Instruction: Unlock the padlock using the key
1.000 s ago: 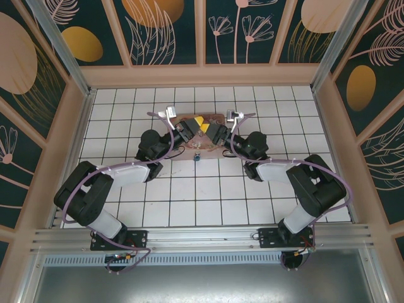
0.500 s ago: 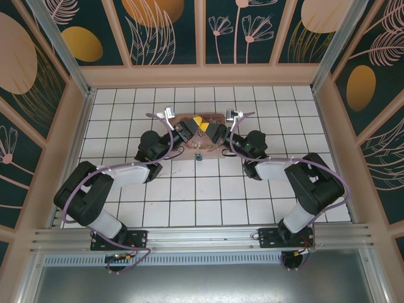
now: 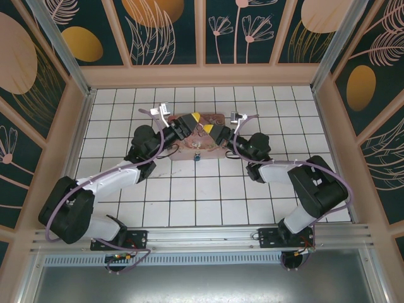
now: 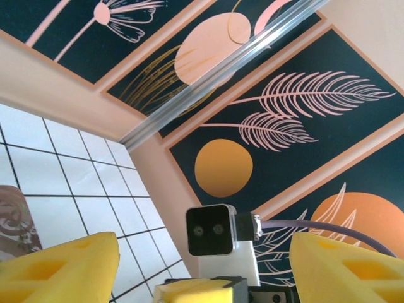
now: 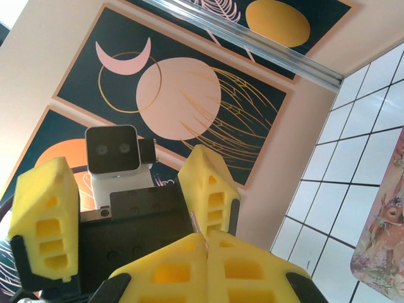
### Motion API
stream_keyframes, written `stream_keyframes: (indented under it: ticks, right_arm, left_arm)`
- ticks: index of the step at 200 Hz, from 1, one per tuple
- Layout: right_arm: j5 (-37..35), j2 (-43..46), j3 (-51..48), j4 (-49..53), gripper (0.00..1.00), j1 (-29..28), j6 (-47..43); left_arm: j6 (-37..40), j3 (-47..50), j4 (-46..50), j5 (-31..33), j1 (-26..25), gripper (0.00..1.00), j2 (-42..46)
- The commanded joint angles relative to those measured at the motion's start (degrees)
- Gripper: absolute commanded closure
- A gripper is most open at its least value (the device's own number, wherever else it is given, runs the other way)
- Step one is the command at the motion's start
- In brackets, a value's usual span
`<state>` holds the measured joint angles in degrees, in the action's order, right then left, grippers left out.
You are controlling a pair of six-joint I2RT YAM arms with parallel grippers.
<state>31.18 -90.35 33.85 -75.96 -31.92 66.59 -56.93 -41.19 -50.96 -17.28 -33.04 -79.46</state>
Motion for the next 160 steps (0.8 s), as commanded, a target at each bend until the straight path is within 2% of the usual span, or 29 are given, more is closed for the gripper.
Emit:
stream_keyframes:
  ticks: [1,39,59,96,106,130,160]
  right_arm:
    - [0.89,2.52,-0.95,-0.48,1.00,0.24,-0.78]
    - [1.17,4.69,-1.16,4.38,1.00,0.26,-2.95]
    - [0.68,6.50,0.39,12.72,1.00,0.25,-6.50]
    - [-3.59,10.92,6.14,33.99,1.00,0.26,-16.69]
    - [-3.94,11.03,8.01,38.66,1.00,2.42,-17.70]
    - [-4.26,10.22,11.90,45.49,1.00,4.03,-19.54]
    - [-3.56,7.51,14.99,49.29,1.00,5.54,-20.94]
  left_arm:
    - [2.89,-1.85,4.84,0.36,0.52,0.27,1.20]
    - [4.38,-2.14,8.41,-0.21,0.95,0.26,1.92]
    - [6.24,-2.03,12.01,-0.16,0.96,0.25,3.26]
    - [11.67,1.28,21.48,-1.59,0.98,0.21,7.69]
    - [12.87,2.81,23.60,-2.00,0.96,0.21,8.86]
    - [14.73,6.26,26.87,-3.08,0.79,0.20,10.62]
    - [16.07,10.27,26.79,-3.75,-0.69,0.19,10.15]
